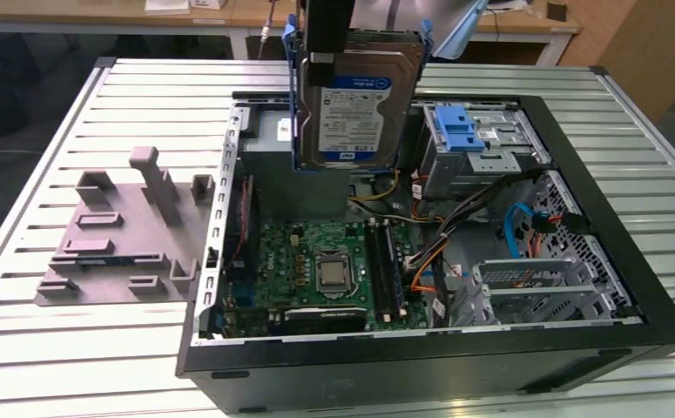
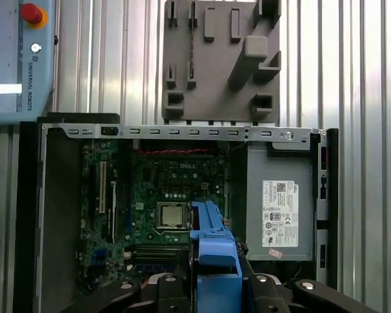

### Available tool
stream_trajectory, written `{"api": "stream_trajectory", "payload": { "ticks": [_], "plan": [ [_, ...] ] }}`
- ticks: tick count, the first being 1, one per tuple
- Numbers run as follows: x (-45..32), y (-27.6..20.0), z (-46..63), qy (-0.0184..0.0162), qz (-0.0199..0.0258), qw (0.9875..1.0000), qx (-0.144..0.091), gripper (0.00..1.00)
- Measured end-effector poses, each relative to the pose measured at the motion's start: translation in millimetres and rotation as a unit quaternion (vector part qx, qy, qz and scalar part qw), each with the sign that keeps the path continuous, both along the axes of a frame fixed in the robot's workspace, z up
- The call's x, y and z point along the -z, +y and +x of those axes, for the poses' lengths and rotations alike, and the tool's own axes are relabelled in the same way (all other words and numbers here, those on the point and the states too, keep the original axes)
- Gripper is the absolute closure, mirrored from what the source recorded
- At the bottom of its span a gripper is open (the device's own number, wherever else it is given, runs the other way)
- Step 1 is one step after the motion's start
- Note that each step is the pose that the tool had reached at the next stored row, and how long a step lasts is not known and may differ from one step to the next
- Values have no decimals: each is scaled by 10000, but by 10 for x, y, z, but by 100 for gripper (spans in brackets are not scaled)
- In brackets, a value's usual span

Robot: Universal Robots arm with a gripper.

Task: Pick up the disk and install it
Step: 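Pick up the disk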

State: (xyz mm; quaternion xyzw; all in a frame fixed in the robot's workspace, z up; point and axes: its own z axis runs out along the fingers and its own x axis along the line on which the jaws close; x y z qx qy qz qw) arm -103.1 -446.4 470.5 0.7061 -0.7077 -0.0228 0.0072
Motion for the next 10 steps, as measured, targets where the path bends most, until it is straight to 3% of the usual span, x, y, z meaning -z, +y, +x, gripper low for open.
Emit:
{"api": "stream_trajectory", "payload": {
  "ticks": [10],
  "plan": [
    [8, -1, 122, 0, 0, 10000, 0, 64]
  ]
}}
